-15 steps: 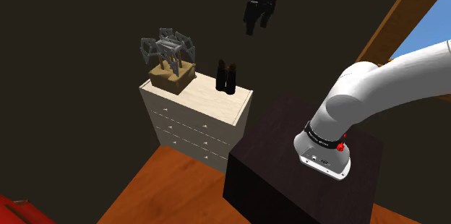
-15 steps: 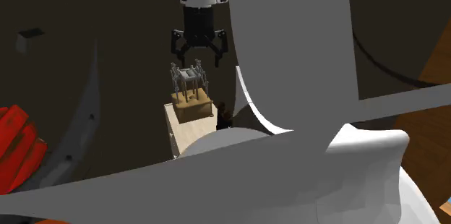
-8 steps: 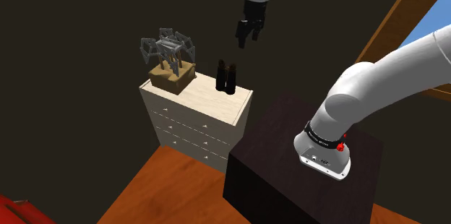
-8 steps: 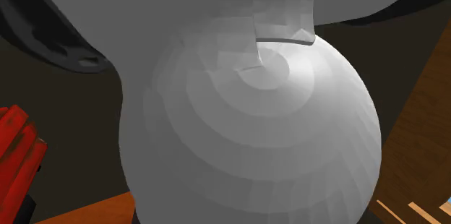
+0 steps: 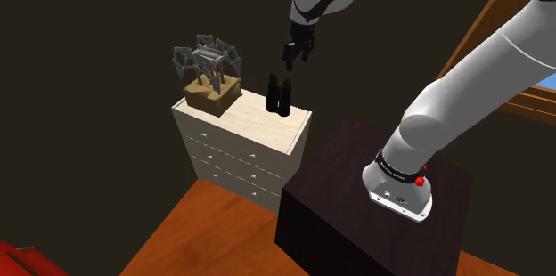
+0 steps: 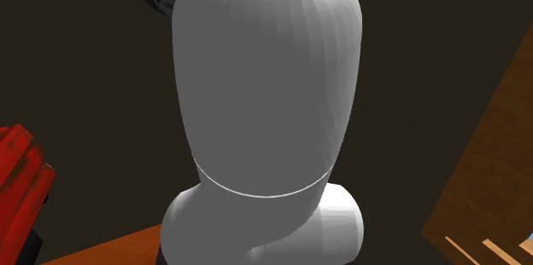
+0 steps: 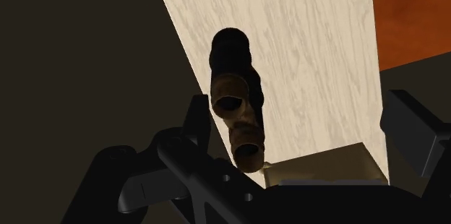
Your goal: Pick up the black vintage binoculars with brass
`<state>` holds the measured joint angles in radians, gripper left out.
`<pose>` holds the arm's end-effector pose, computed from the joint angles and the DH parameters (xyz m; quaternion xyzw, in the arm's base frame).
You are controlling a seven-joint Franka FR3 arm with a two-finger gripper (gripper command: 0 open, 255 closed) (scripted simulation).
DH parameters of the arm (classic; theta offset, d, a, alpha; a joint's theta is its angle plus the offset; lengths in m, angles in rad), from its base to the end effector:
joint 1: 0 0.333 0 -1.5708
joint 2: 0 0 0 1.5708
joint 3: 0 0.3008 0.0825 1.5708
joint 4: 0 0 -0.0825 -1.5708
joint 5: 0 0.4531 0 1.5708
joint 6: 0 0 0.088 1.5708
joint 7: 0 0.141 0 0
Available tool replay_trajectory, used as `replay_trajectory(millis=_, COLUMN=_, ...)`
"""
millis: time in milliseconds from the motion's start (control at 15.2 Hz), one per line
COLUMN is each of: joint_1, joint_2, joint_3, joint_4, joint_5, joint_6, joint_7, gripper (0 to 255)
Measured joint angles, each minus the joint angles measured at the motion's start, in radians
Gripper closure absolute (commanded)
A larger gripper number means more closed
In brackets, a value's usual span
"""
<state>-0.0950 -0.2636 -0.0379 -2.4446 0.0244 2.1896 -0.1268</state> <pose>0.5049 -0.0651 0.3126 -0.9998 0.0095 -0.0061 0.0142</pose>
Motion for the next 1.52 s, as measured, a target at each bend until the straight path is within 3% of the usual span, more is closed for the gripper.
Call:
replay_trajectory(millis=660, joint_1=-0.02, joint_2=0.34, joint_3=-0.029, joint_4=0.104, joint_5=0.025, joint_6=0.229, joint_7=-0.056, gripper=0)
replay_trajectory(millis=1122, joint_1=-0.025, joint_2=0.419, joint_3=-0.028, joint_4=0.094, joint_5=0.039, joint_6=0.317, joint_7=-0.073, gripper=0)
replay_trajectory(millis=1188, joint_1=-0.025, joint_2=0.423, joint_3=-0.028, joint_4=0.093, joint_5=0.039, joint_6=0.322, joint_7=-0.073, gripper=255)
replay_trajectory(millis=1518, joint_1=-0.025, joint_2=0.424, joint_3=-0.028, joint_4=0.092, joint_5=0.04, joint_6=0.327, joint_7=-0.074, gripper=255)
